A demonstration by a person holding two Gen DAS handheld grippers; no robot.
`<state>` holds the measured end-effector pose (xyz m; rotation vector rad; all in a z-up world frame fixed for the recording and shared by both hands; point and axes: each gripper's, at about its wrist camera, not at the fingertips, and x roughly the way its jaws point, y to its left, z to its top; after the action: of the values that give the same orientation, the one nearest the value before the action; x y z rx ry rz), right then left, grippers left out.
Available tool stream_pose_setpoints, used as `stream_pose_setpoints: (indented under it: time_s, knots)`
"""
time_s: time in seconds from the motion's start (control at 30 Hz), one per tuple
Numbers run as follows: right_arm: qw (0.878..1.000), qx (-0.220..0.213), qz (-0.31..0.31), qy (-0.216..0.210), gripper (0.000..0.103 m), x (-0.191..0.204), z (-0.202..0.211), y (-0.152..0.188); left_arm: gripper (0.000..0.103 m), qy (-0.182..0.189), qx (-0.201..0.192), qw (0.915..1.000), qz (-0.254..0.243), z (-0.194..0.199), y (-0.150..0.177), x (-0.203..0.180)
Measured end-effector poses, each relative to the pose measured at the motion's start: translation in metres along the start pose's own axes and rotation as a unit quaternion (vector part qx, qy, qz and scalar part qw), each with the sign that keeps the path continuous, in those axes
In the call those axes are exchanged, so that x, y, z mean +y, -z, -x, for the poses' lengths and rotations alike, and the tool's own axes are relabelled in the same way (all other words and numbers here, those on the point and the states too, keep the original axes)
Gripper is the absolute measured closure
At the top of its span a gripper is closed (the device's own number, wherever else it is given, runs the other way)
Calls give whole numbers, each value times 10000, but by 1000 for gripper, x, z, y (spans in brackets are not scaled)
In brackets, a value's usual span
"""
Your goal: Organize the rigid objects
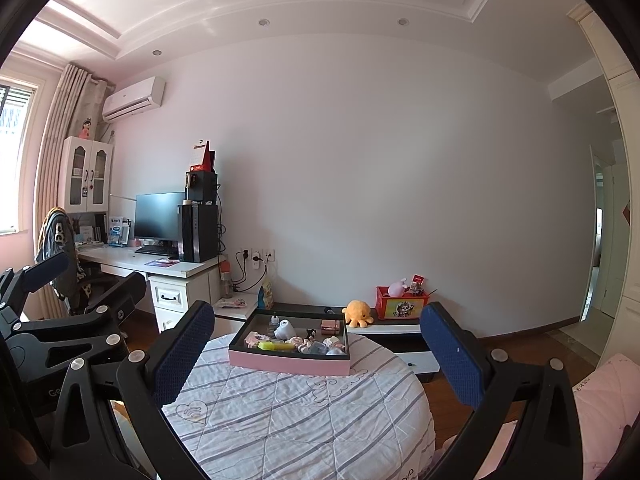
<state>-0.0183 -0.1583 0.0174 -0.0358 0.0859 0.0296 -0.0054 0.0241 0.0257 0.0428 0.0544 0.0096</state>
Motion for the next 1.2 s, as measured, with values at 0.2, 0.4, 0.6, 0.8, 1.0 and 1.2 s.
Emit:
stream_pose_setpoints:
  time_s: [0.2,0.4,0.6,0.8,1.0,1.2]
  knots:
    - [10000,9,1,3,0,-1,0,0,0,-21,-5,10000,-30,0,-2,-1]
    - [10000,2,11,9,0,0,1,-1,0,-19,-4,10000,-19,-1,-2,-1]
    - [10000,5,9,11,0,1,1,-1,0,-23,-8,10000,-22,-1,-2,-1]
    - [10000,7,12,17,0,1,1,-1,0,-17,-4,10000,-21,0,-1,0]
    - [10000,16,8,13,0,0,1,-1,0,-22,-3,10000,-26,0,-1,0]
    - [10000,22,8,18,0,0,1,-1,0,-18,-5,10000,-20,0,-1,0]
